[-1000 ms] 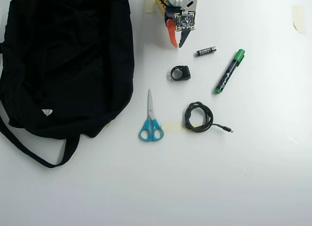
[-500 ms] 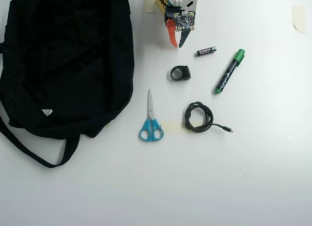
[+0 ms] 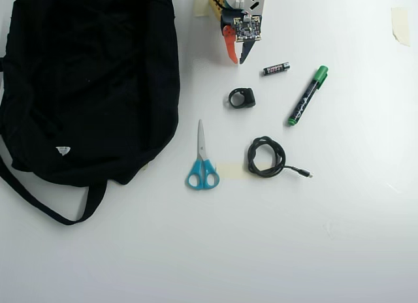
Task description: Put the green marker into the black bag
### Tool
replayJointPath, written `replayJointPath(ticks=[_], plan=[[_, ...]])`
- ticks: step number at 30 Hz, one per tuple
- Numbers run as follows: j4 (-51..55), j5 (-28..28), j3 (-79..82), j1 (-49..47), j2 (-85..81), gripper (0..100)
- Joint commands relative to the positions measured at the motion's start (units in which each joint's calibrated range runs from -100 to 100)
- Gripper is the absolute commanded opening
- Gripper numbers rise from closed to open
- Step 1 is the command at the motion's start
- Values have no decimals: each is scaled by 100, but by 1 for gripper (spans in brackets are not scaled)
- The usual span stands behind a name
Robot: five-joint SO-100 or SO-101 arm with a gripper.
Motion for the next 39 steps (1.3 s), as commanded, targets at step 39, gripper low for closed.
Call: replayJointPath(ticks=[39], plan=[[-4083, -24, -7572, -310, 7361, 2]])
